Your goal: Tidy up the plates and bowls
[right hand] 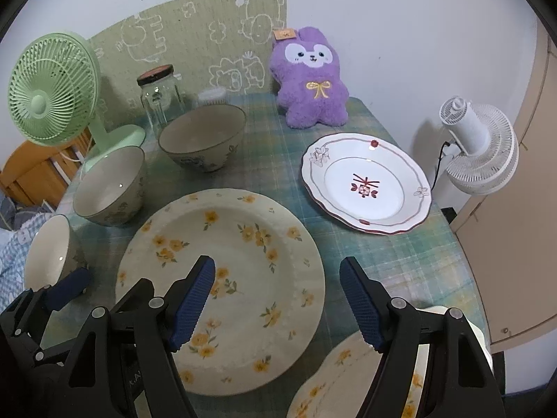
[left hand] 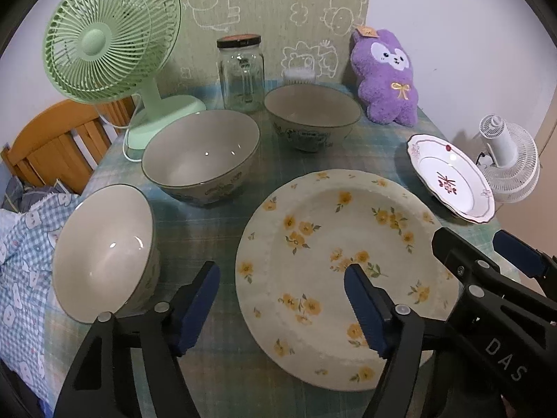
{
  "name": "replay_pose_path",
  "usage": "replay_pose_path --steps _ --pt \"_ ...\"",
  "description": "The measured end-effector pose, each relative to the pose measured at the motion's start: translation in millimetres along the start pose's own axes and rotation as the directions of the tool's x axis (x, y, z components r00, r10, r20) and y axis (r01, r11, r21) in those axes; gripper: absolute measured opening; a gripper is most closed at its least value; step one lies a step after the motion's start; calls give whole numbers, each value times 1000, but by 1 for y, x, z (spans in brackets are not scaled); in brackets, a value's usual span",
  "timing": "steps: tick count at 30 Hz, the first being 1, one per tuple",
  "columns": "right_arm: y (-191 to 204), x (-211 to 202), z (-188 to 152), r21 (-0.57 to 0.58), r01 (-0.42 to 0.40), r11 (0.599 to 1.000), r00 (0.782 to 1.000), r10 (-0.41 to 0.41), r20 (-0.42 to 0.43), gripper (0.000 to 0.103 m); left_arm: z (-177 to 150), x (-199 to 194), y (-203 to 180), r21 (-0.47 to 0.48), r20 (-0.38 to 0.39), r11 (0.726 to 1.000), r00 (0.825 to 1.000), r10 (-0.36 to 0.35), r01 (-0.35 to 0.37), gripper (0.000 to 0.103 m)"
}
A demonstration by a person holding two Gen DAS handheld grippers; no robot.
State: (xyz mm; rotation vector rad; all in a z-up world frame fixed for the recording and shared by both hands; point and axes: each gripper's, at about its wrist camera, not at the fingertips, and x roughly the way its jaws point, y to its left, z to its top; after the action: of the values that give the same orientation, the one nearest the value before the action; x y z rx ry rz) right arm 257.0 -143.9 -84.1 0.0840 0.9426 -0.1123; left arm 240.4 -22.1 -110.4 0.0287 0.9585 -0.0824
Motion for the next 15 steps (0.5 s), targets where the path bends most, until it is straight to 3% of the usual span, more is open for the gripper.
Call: replay_pose_path --steps 15 --pt "2 45 6 3 3 1000 998 -3 -62 72 7 40 -7 -2 -41 999 998 47 -47 60"
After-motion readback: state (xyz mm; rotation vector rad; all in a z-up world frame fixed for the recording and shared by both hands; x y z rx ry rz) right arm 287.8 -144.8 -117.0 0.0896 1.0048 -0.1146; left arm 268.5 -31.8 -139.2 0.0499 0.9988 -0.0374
